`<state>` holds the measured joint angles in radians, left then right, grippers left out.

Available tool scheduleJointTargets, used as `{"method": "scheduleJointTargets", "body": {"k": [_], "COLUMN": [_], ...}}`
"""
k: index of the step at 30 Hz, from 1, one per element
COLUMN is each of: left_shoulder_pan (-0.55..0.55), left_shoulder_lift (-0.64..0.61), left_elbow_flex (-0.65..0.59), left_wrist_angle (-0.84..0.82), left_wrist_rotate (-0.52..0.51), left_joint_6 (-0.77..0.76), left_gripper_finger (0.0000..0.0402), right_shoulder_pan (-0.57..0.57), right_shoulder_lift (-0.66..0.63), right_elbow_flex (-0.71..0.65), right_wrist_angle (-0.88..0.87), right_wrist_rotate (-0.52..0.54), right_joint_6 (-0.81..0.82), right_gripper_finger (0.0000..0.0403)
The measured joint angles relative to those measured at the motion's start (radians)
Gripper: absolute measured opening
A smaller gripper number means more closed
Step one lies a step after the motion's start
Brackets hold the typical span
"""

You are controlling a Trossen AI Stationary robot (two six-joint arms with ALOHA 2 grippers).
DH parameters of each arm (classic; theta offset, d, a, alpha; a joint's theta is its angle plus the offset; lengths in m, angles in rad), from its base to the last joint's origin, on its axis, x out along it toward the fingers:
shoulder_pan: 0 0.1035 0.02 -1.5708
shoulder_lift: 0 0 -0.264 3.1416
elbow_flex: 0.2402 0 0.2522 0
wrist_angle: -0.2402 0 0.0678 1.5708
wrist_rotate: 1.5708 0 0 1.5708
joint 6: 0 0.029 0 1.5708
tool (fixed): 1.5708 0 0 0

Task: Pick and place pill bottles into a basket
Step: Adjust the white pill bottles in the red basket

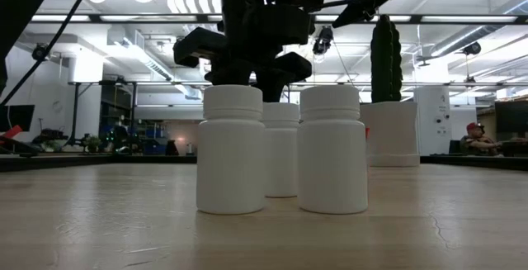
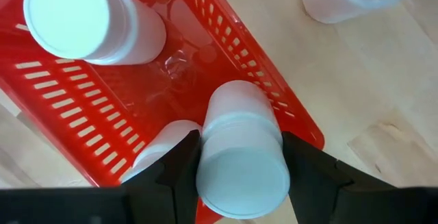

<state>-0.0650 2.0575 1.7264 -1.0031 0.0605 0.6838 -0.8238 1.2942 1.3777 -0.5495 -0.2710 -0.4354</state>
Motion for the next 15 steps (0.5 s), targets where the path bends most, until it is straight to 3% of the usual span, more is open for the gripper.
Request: {"method": "scheduleJointTargets", "body": {"k": [15], "left_shoulder_pan": [0.0], "left_shoulder_lift": [0.0], "left_elbow_flex": [-0.029], "left_wrist_angle": [0.053], "left_wrist_rotate": [0.014], "left_joint_6": [0.002], "left_gripper_finger": [0.0154], "right_shoulder_pan": [0.0], "right_shoulder_lift": [0.0], "right_elbow_flex": [0.0], "right_wrist_angle": [0.0], "right_wrist_rotate": [0.0], "right_joint_6": [-0.003], "right_gripper_finger": [0.0008]}}
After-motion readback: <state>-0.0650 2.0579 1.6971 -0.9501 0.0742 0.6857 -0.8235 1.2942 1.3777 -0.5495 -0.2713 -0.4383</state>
